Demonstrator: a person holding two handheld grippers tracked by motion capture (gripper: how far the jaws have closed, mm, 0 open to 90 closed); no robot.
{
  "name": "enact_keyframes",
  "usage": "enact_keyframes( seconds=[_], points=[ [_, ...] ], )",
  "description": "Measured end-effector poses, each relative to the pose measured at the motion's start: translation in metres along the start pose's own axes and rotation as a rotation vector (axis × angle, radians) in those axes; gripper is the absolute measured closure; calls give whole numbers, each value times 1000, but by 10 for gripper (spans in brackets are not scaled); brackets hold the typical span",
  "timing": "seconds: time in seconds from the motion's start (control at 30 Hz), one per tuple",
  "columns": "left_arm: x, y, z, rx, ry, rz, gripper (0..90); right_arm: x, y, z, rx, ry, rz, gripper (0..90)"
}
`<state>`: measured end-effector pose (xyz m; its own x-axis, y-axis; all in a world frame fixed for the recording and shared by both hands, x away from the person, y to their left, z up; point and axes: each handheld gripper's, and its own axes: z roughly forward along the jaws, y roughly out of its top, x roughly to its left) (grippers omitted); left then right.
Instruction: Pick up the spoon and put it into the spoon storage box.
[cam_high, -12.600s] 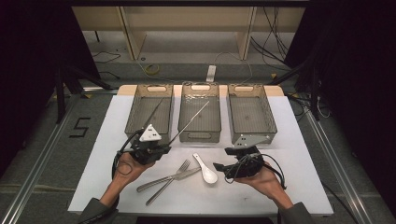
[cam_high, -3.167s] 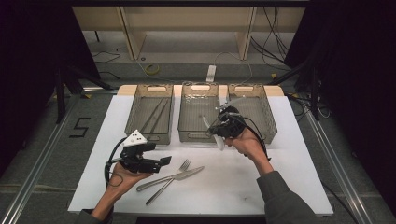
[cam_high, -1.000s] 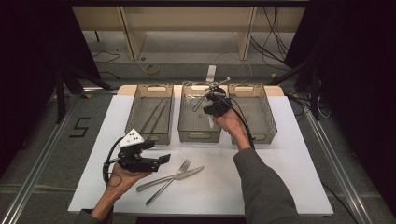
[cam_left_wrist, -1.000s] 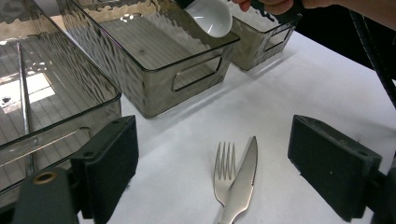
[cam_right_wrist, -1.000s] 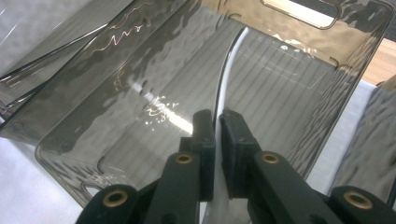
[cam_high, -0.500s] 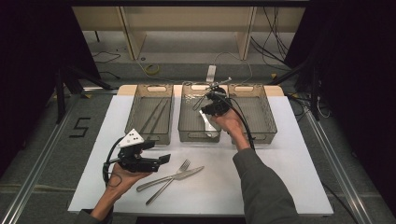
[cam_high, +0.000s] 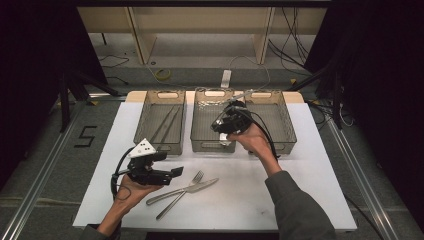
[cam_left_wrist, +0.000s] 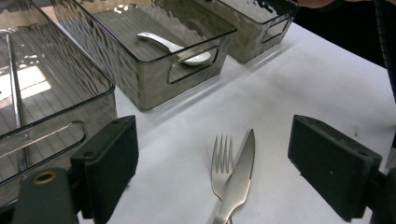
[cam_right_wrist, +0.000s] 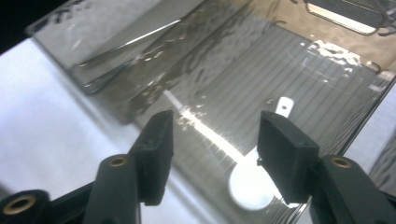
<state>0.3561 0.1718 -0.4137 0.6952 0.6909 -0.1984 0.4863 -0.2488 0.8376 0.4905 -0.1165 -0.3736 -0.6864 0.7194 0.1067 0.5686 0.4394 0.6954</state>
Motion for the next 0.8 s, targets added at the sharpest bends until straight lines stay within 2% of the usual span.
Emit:
enact_keyframes(
  seconds=[0.13,0.37,0.53,0.67,0.8],
  points=[
    [-1,0,1,11,-2,6,156,9,-12,-14,-24,15,-30,422],
    [-1,-1,4,53,-6,14,157,20,-38,-36,-62,47,-45,400],
    [2,-4,9,132,-2,40,158,22,-60,-49,-75,71,-47,390],
    [2,-4,10,168,3,56,163,21,-77,-56,-103,96,-21,374],
    [3,-6,12,213,15,78,165,20,-92,-62,-115,94,-15,366]
  ],
)
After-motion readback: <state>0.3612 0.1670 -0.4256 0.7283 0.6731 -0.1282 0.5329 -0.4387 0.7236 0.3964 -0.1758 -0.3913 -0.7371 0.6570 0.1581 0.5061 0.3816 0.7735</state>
